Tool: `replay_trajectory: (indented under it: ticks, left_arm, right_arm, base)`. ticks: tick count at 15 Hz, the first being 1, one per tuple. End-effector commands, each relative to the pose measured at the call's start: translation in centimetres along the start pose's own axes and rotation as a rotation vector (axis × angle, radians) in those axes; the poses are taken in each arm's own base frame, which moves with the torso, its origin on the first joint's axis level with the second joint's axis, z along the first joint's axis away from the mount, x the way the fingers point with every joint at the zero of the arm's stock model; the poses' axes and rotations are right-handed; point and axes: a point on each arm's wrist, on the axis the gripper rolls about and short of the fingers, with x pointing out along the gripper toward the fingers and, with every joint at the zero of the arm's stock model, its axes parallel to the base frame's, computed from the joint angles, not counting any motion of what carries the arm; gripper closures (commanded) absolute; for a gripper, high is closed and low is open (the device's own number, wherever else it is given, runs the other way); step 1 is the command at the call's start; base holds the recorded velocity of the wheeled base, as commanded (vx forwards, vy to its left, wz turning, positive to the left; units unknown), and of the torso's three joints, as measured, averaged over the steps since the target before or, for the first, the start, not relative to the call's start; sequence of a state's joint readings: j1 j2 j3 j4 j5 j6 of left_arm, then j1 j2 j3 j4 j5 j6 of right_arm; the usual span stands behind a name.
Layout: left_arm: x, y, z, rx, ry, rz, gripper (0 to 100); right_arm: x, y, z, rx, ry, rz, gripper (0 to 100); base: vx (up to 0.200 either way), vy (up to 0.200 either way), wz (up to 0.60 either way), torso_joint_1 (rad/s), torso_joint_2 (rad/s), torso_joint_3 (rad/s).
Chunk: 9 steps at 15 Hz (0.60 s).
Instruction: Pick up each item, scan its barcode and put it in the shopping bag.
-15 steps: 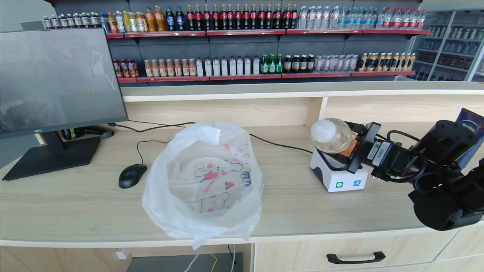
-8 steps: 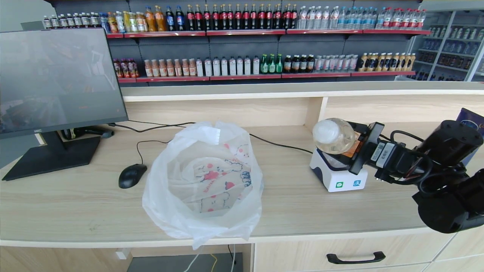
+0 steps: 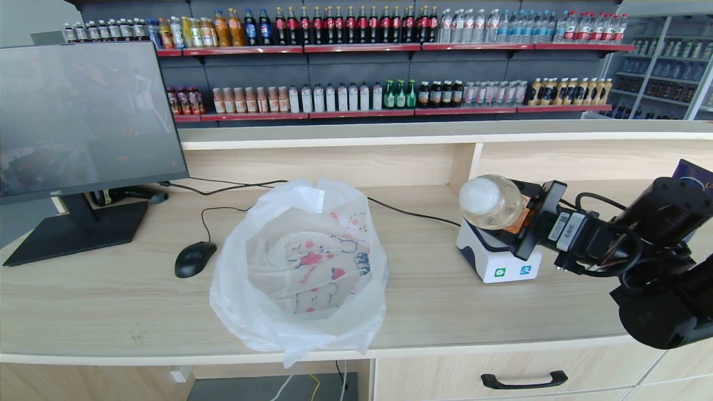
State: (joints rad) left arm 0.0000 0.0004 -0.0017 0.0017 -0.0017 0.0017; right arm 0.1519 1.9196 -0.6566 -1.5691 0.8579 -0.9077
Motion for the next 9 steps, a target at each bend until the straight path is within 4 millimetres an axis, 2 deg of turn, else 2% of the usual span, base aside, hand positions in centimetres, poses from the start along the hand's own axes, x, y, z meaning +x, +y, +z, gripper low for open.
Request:
replay_trajectory:
  ticks: [1, 3, 5, 9]
  left_arm:
    - [0.0, 0.0, 0.0, 0.000, 0.000, 0.000, 0]
    - [0.0, 0.0, 0.0, 0.000, 0.000, 0.000, 0]
    - [0.0, 0.0, 0.0, 0.000, 0.000, 0.000, 0]
    - [0.0, 0.0, 0.0, 0.000, 0.000, 0.000, 0]
  right_arm:
    - [-0.1, -0.4, 0.6, -0.006, -0.008, -0.009, 100]
    - [-0.7, -0.3, 1.3, 0.015, -0.003, -0.004, 100]
    - [-0.9, -1.0, 2.2, 0.019, -0.001, -0.031, 100]
    - [-0.3, -2.2, 6.0, 0.081, 0.024, -0.172, 100]
  base:
    - [0.000, 0.000, 0.00, 0.000, 0.00, 0.000]
    - [0.000, 0.000, 0.00, 0.000, 0.00, 0.000]
    - [0.000, 0.000, 0.00, 0.000, 0.00, 0.000]
    - [0.000, 0.000, 0.00, 0.000, 0.00, 0.000]
